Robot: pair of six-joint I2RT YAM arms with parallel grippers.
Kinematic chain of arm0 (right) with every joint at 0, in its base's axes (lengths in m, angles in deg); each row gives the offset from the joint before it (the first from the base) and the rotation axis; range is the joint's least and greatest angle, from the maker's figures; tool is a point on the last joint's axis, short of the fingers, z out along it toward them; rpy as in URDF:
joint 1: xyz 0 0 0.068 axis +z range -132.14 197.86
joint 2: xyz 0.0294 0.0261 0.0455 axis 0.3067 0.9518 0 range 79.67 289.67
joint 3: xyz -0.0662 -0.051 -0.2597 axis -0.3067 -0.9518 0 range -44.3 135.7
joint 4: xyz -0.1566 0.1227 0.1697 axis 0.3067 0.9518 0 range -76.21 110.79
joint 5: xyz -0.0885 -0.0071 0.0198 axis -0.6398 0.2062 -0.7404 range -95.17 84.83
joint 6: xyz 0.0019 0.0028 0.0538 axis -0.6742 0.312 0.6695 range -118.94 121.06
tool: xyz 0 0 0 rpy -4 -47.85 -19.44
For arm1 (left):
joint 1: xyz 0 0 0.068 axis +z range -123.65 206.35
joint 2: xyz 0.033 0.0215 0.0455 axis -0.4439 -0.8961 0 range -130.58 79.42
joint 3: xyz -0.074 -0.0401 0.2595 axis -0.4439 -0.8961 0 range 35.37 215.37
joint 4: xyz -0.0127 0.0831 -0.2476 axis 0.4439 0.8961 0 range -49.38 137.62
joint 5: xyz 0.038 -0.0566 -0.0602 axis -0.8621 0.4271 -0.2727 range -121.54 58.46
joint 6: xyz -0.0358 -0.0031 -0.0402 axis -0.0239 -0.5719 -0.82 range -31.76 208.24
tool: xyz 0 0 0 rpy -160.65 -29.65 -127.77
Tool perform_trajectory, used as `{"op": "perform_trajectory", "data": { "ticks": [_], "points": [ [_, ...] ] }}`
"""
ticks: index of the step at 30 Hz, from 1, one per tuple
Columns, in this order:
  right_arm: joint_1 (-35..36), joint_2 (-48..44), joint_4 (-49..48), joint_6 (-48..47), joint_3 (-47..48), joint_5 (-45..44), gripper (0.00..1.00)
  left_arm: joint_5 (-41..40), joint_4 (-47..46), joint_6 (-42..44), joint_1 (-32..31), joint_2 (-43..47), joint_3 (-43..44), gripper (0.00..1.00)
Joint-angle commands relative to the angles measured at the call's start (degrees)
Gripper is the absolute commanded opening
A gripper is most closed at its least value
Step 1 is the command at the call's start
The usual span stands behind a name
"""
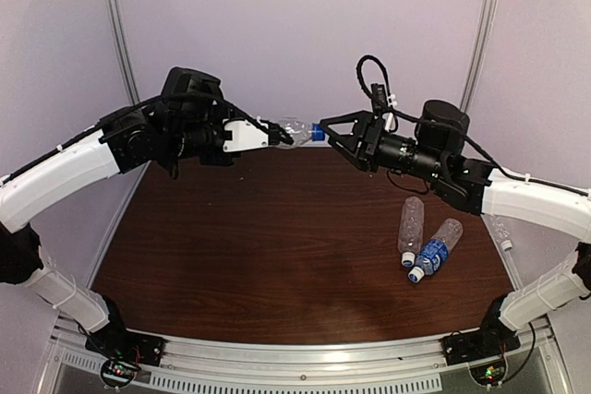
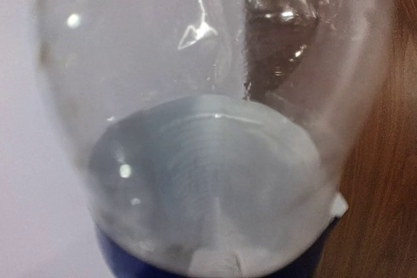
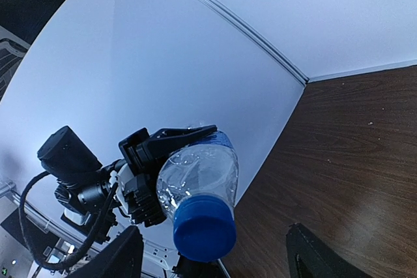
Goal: Unscrew the bottle caps
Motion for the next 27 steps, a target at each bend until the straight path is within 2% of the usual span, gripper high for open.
{"op": "perform_trajectory", "data": {
  "ticks": [1, 3, 6, 13, 22, 27],
  "points": [
    [0.0, -0.6, -1.3, 0.5, -0.6, 2.4, 0.75, -1.1, -3.3, 1.0, 0.1, 0.5, 0.1, 0.33],
    [0.0, 0.3, -0.2, -0.3, 0.8, 3.1, 0.7, -0.9, -3.3, 1.2, 0.1, 0.4, 0.4, 0.33],
    [0.0, 1.4, -1.2, 0.5, 1.1, 4.1, 0.56, -1.0, -3.3, 1.2, 0.1, -0.1, 1.2, 0.33],
    [0.0, 2.1, -3.2, 1.2, 1.0, 4.7, 0.55, -0.3, -3.3, 1.3, 0.0, -0.1, 0.8, 0.33],
    [-0.1, 3.0, -4.1, 0.8, 1.8, 5.1, 0.38, -0.2, -3.2, 2.0, -0.3, -0.1, 0.7, 0.33],
    [0.0, 3.6, -4.9, 0.6, 2.6, 6.6, 0.36, -0.1, -3.1, 2.3, -0.6, -0.2, 0.3, 0.33]
  ]
}}
